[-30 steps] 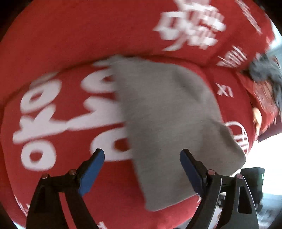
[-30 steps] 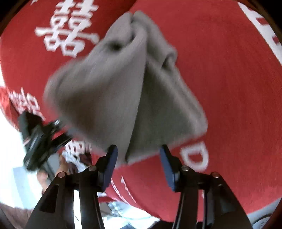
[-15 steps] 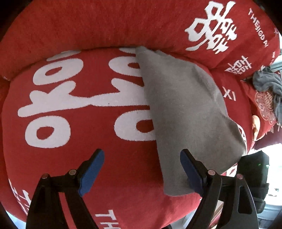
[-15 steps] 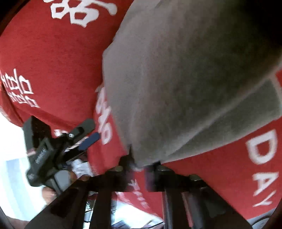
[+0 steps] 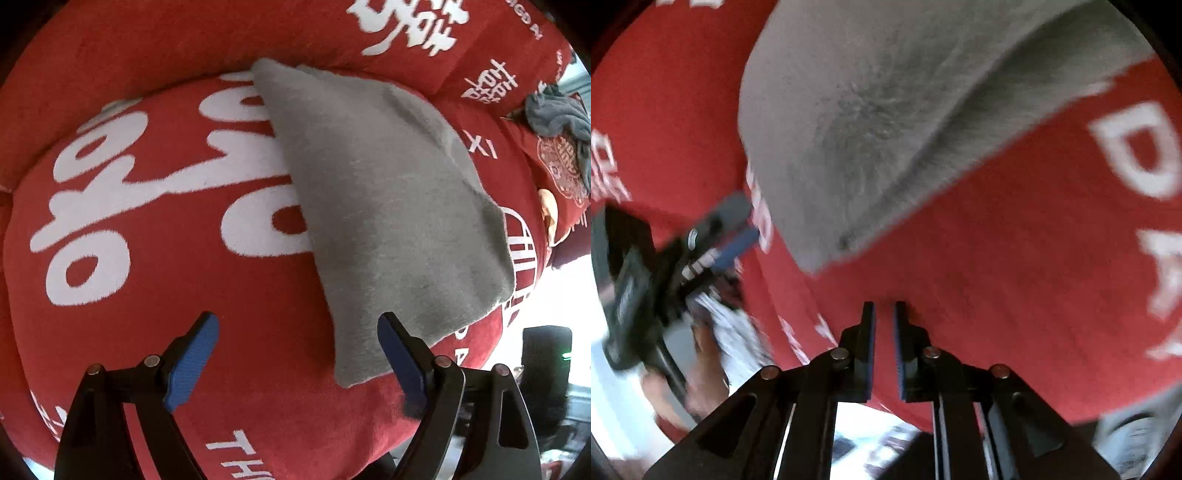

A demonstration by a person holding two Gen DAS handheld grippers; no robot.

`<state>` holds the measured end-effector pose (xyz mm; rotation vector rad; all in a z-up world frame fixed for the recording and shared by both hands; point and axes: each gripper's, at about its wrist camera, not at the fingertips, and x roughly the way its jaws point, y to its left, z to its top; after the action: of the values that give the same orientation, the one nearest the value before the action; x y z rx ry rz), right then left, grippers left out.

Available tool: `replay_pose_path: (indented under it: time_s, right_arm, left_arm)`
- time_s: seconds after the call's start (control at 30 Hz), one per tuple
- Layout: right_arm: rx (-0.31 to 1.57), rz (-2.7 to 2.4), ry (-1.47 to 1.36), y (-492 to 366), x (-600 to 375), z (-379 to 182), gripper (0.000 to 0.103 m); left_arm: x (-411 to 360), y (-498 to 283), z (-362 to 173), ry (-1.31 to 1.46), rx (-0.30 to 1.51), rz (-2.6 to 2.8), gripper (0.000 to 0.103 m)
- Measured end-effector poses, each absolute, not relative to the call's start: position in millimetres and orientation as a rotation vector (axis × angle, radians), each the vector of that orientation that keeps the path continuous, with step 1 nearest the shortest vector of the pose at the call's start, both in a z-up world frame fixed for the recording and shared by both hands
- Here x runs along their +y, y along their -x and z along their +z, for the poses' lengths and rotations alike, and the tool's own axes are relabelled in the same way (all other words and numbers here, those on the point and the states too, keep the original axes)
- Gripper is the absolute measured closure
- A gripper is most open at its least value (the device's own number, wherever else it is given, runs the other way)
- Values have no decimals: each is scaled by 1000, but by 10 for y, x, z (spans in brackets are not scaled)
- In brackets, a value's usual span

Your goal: Fold small clothes

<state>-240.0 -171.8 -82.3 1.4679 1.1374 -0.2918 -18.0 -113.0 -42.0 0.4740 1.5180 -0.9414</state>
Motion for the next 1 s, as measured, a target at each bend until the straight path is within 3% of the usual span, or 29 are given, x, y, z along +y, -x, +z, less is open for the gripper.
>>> replay_pose_path:
  time_s: [0.07, 0.1, 0.13, 0.23, 0.33, 0.4, 0.43, 0.63, 0.77, 0.83, 0.9, 0.97, 1.0]
  right_arm:
    - [1122, -388, -1352, 2606, -1947, -512, 79]
    - [1108, -432, -1300, 2678, -2048, -396, 67]
    - [1082, -493, -1209, 2749, -2221, -198, 64]
    - [1034, -535, -1045, 2710, -2611, 123, 64]
    - [1104, -493, -990, 2424, -2890, 15, 64]
    - [1163, -465, -1008, 2276, -2877, -178, 73]
    - [1169, -454, -1038, 2275, -2910, -239, 96]
    - [1270, -526, -1033, 2597, -2876, -439, 97]
    - [1217, -511, -1077, 2675, -2927, -395, 97]
    - [1100, -516, -1132, 2678, -3051, -233, 96]
    - [1020, -533, -1113, 2678, -3199, -91, 89]
    - [987, -509, -1104, 2567, -3401, -70, 52]
    - [986, -489, -1115, 2485, -3496, -122, 50]
  left_arm:
    - [-1169, 172, -382, -464, 1503, -941, 15]
    - [-1191, 160, -354, -455, 1497, -939, 15]
    - [-1230, 153, -331, -446, 1490, -934, 15]
    - [-1343, 126, -325, -433, 1474, -928, 15]
    - [-1474, 166, -363, -451, 1466, -918, 15]
    - [-1507, 214, -369, -472, 1446, -909, 15]
    - [-1530, 232, -372, -477, 1437, -908, 15]
    - [-1536, 354, -552, -566, 1433, -890, 15]
    - [-1526, 307, -465, -546, 1404, -875, 15]
    - [-1518, 212, -398, -518, 1379, -856, 15]
    - [-1572, 64, -350, -481, 1365, -834, 15]
    - [-1658, -63, -387, -465, 1371, -809, 15]
    - [-1693, -107, -401, -459, 1370, -796, 15]
